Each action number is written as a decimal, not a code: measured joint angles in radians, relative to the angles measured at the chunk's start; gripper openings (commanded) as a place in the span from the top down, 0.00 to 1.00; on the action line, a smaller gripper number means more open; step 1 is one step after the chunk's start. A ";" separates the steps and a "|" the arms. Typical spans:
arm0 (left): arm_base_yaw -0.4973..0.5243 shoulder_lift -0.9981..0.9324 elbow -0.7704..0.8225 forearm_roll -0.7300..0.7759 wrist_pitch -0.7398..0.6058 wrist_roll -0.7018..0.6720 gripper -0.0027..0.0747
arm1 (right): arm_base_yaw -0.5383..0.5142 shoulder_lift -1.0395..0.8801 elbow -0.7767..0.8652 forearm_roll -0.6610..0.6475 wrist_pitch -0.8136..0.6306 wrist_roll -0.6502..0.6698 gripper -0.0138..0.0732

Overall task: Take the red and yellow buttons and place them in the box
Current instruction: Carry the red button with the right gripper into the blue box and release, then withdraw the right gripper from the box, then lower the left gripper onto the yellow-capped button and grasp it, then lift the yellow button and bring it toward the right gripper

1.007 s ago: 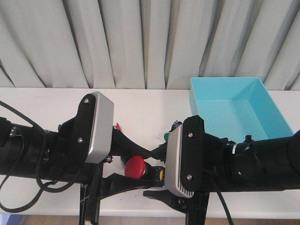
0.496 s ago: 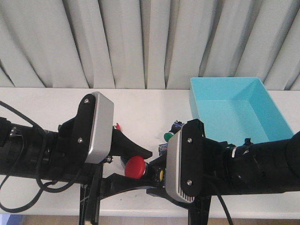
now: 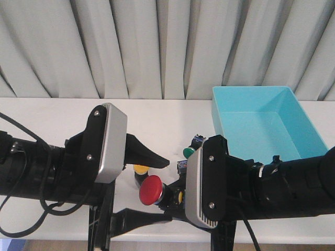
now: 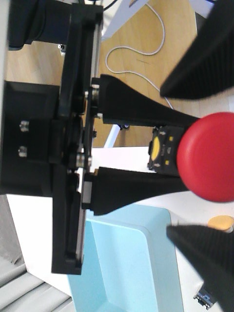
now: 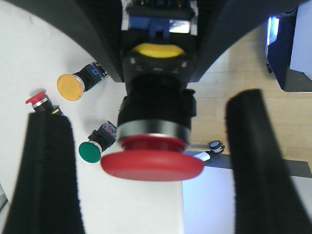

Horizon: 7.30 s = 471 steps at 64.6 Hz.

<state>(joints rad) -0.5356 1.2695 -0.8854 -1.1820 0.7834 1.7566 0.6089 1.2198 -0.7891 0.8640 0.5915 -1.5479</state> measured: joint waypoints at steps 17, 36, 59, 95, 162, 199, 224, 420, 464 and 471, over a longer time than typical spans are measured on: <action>0.000 0.000 0.000 0.031 -0.015 -0.002 0.20 | 0.000 -0.016 0.000 -0.133 -0.008 0.100 0.59; 0.000 0.000 0.000 0.269 -0.127 -0.196 0.22 | -0.123 -0.181 0.000 -0.597 0.062 0.634 0.59; 0.000 0.000 0.000 0.504 -0.193 -0.439 0.22 | -0.546 -0.101 -0.133 -0.984 0.260 1.379 0.58; 0.000 0.000 0.000 0.509 -0.190 -0.444 0.22 | -0.669 0.606 -0.614 -0.810 0.301 1.404 0.56; 0.000 0.000 0.000 0.509 -0.175 -0.446 0.22 | -0.669 0.925 -0.762 -0.806 0.352 1.379 0.33; 0.000 0.000 0.000 0.509 -0.157 -0.446 0.22 | -0.639 0.390 -0.754 -0.713 0.550 1.373 0.34; 0.000 0.000 0.000 0.509 -0.160 -0.446 0.22 | -0.443 -0.173 -0.179 -0.797 0.349 1.466 0.34; 0.001 0.085 -0.322 1.113 0.081 -1.406 0.72 | -0.442 -0.451 0.140 -0.855 0.237 1.471 0.34; 0.001 -0.078 0.090 0.790 -0.309 -1.319 0.72 | -0.442 -0.451 0.141 -0.849 0.237 1.471 0.34; 0.001 -0.039 0.090 0.638 -0.272 -1.154 0.72 | -0.442 -0.451 0.141 -0.825 0.238 1.451 0.34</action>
<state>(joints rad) -0.5346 1.2304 -0.7955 -0.5442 0.5110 0.6027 0.1667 0.7693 -0.6486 0.0387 0.8292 -0.0973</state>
